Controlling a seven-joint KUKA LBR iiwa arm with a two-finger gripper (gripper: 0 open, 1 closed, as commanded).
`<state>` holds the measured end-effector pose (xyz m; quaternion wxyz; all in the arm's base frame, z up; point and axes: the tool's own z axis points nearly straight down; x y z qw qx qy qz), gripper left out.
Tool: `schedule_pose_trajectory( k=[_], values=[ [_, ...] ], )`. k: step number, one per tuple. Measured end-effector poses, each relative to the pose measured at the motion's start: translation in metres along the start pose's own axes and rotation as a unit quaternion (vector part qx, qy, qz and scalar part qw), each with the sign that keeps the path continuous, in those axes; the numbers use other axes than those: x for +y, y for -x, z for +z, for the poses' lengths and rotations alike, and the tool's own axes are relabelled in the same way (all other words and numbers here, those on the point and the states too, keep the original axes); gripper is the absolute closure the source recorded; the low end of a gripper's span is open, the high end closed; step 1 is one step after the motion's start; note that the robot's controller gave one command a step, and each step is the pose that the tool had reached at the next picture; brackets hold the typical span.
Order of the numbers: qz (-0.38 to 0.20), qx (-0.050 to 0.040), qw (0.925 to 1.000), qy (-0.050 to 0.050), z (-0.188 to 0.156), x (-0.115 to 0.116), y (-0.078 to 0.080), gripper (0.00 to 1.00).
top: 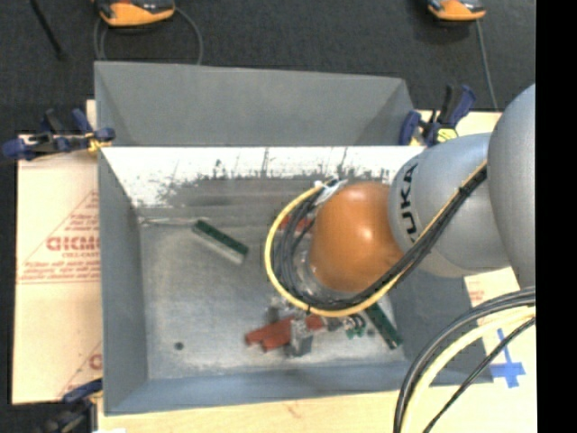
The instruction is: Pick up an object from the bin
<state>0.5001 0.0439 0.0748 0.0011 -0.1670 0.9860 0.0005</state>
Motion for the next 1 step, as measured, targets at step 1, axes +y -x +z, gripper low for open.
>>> schedule_pose_trajectory(
  k=[1],
  values=[
    [-0.072,-0.0041,0.9974,-0.003,-0.1430,-0.0299,0.0154,1.00]
  ],
)
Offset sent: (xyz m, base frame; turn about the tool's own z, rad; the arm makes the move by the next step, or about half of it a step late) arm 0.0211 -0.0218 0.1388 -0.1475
